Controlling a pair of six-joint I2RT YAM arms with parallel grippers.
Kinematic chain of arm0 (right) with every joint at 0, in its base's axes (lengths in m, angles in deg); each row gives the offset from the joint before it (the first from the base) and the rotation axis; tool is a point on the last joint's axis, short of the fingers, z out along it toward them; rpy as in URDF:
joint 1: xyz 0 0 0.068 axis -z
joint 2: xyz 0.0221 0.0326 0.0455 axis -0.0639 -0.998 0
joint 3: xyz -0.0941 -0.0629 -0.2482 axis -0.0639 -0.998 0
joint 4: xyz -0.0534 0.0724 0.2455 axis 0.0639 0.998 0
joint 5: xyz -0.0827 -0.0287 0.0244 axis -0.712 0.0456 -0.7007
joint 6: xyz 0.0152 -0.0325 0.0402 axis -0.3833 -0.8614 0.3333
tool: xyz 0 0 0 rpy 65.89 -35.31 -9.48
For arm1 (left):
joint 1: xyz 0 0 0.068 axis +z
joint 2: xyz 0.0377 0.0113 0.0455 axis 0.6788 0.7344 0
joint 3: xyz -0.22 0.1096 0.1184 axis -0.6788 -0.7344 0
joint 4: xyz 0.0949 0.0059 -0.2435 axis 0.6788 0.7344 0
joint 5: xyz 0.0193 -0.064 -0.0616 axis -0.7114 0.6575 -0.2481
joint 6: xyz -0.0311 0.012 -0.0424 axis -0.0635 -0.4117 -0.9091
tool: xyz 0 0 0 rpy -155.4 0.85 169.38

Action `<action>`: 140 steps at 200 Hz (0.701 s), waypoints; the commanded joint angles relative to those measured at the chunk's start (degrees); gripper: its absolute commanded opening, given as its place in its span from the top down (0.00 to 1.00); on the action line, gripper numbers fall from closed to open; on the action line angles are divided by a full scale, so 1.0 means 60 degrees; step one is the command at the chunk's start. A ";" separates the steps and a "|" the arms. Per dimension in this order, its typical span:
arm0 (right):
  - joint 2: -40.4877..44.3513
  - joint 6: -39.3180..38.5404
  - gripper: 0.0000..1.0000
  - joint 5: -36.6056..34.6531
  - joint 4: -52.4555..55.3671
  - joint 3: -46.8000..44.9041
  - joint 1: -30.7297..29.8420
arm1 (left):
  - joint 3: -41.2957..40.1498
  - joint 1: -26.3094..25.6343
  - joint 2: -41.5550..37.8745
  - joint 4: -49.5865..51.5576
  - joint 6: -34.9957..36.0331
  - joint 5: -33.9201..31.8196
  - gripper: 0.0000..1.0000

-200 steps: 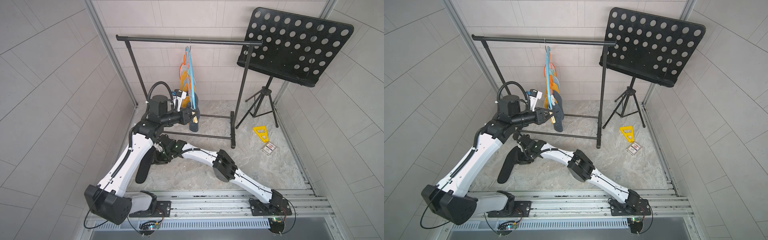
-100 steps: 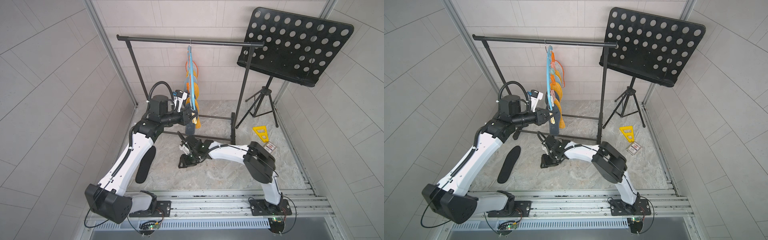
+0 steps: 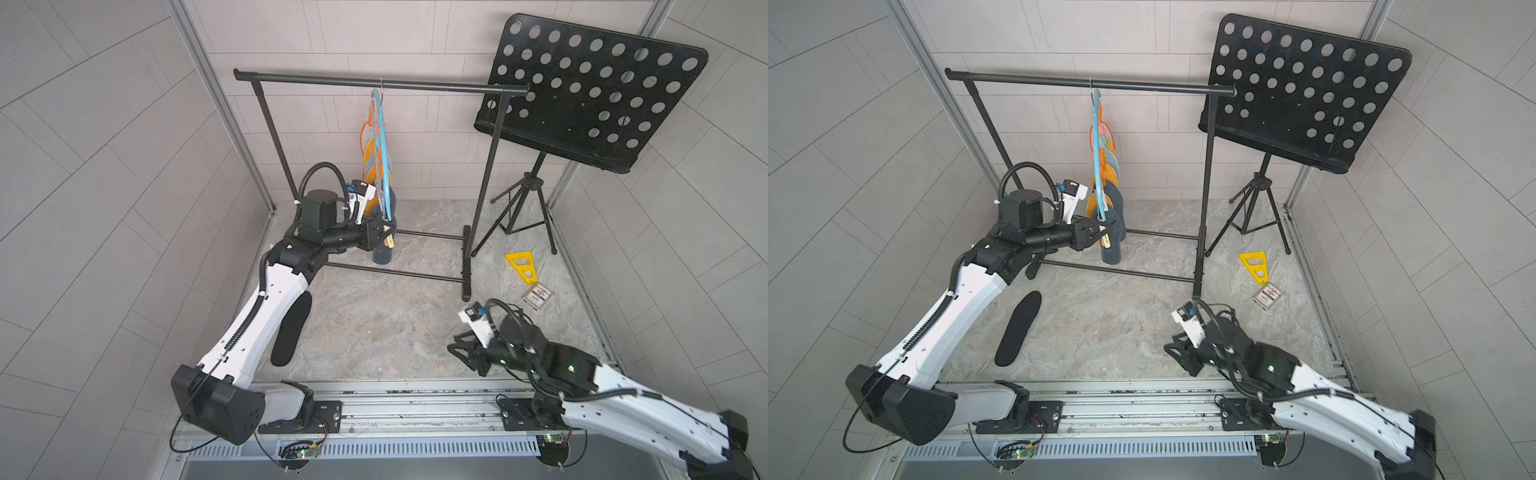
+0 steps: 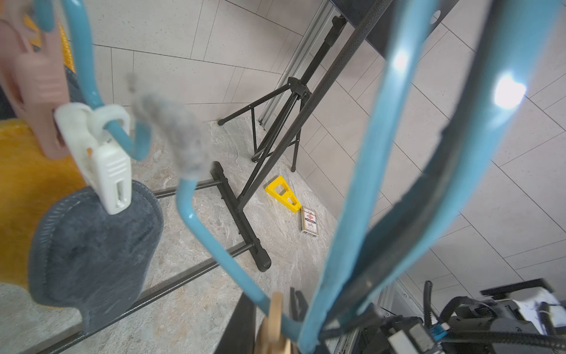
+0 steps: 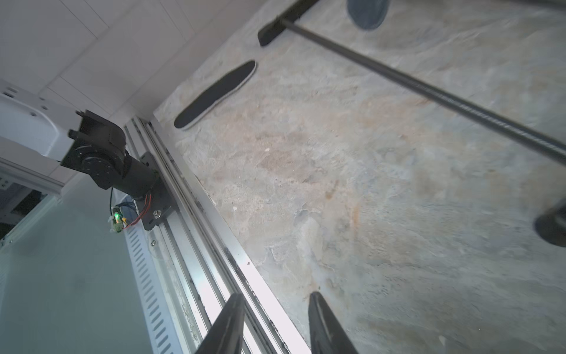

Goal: Take the shoe insoles off the hanger
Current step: Remove the insole from the hanger.

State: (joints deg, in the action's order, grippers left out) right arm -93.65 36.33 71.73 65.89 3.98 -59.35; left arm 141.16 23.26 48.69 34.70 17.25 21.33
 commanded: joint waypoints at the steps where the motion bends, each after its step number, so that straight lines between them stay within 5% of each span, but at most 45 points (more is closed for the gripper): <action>1: 0.2413 0.0038 0.65 -0.1577 0.0267 -0.1228 -0.0124 | -0.0343 0.0001 0.0131 0.0922 0.0137 0.0011 1.00; 18: 0.3869 0.0441 0.67 -0.2943 0.0857 -0.1475 -0.0197 | -0.0408 0.0000 0.0145 0.0988 0.0223 -0.0006 1.00; 70: 0.2178 0.0021 0.65 -0.2529 0.0758 -0.1055 -0.0197 | -0.0451 0.0005 0.0095 0.1329 0.0461 -0.0063 0.96; 77: 0.2163 0.0015 0.65 -0.2515 0.0758 -0.1047 -0.0197 | -0.0470 0.0009 0.0065 0.1378 0.0490 -0.0093 0.89; 93: 0.2263 0.0037 0.65 -0.2535 0.0746 -0.1098 -0.0197 | -0.0446 0.0007 -0.0089 0.1670 0.0527 -0.0469 0.38; 106: 0.2368 0.0039 0.65 -0.2535 0.0716 -0.1145 -0.0197 | -0.0375 0.0008 -0.0306 0.2220 0.0751 -0.0837 0.19; 110: 0.2385 0.0043 0.65 -0.2549 0.0715 -0.1160 -0.0197 | -0.0346 0.0010 -0.0391 0.2452 0.0851 -0.1003 0.02; 140: 0.2359 0.0047 0.65 -0.2466 0.0659 -0.1202 -0.0197 | -0.1041 0.0009 -0.1701 0.3150 0.1319 -0.1689 0.00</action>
State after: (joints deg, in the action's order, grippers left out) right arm -79.73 37.14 57.30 70.03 -3.25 -60.29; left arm 138.10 23.30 46.04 46.72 21.30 15.10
